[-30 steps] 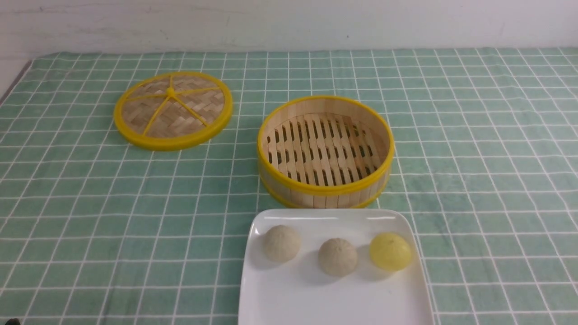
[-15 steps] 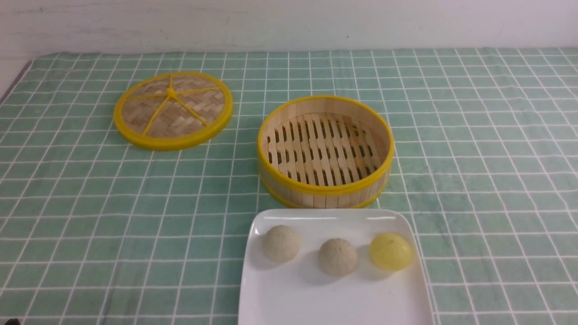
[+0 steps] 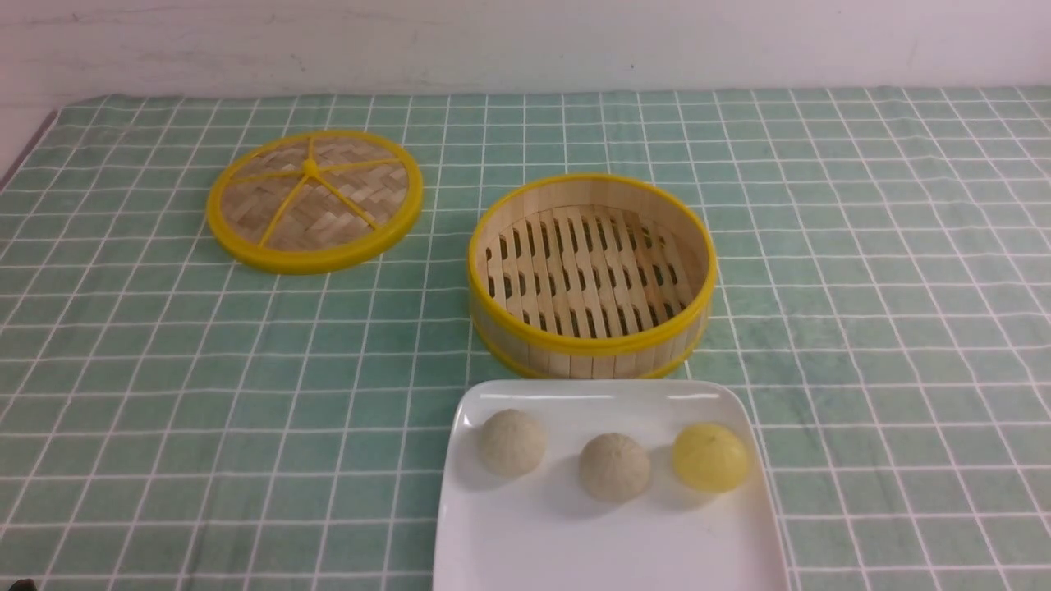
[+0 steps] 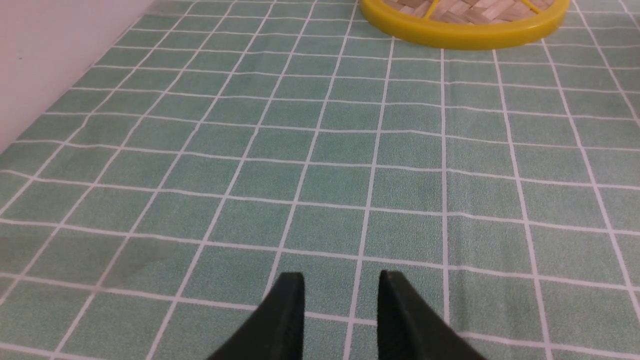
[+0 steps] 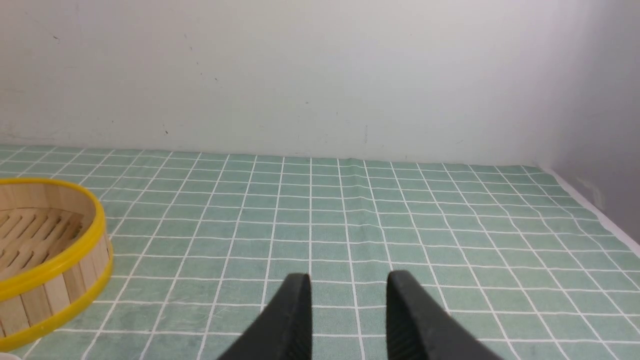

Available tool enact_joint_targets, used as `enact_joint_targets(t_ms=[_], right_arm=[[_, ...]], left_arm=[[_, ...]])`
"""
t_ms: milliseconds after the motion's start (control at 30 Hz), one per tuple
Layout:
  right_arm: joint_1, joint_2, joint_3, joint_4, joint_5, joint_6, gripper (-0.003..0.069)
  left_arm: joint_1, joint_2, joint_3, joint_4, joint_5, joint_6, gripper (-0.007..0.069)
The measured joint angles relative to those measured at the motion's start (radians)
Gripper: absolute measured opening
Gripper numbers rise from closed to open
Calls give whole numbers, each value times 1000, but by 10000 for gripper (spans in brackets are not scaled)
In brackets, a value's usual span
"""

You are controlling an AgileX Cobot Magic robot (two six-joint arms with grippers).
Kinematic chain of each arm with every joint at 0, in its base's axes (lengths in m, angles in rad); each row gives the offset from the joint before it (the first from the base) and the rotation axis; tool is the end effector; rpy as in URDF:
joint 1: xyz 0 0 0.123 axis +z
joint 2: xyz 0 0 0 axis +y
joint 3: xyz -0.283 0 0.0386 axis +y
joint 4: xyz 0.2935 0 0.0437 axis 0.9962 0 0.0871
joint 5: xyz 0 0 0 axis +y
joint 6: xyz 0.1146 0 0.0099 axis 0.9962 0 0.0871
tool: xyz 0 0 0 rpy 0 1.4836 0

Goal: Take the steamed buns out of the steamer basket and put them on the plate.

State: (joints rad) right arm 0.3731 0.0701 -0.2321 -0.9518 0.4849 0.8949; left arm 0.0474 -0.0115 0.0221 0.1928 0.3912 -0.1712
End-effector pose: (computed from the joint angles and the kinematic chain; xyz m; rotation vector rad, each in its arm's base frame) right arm 0.1177 -0.0009 0.2667 0.0006 1.6148 -0.0253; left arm 0.1193 0.0141 0.1640 -0.0879 1.8773 0.1063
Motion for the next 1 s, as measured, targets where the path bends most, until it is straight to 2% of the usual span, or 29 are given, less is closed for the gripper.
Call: enact_joint_targets(t_ms=[667, 767, 833, 900, 933, 1000], right_arm=[[0, 0, 0, -5, 9, 15, 239], [0, 0, 0, 138, 3, 42, 239], [0, 0, 4, 279, 2, 7, 239], [0, 0, 12, 347, -1, -36, 239], [0, 0, 31, 453, -4, -137, 239], [0, 0, 58, 581, -4, -311, 239]], left_arm=[[0, 0, 0, 2, 0, 0, 239], [0, 0, 0, 3, 0, 0, 239], [0, 0, 0, 3, 0, 0, 239], [0, 0, 0, 3, 0, 0, 239], [0, 0, 0, 3, 0, 0, 239], [0, 0, 0, 3, 0, 0, 239]])
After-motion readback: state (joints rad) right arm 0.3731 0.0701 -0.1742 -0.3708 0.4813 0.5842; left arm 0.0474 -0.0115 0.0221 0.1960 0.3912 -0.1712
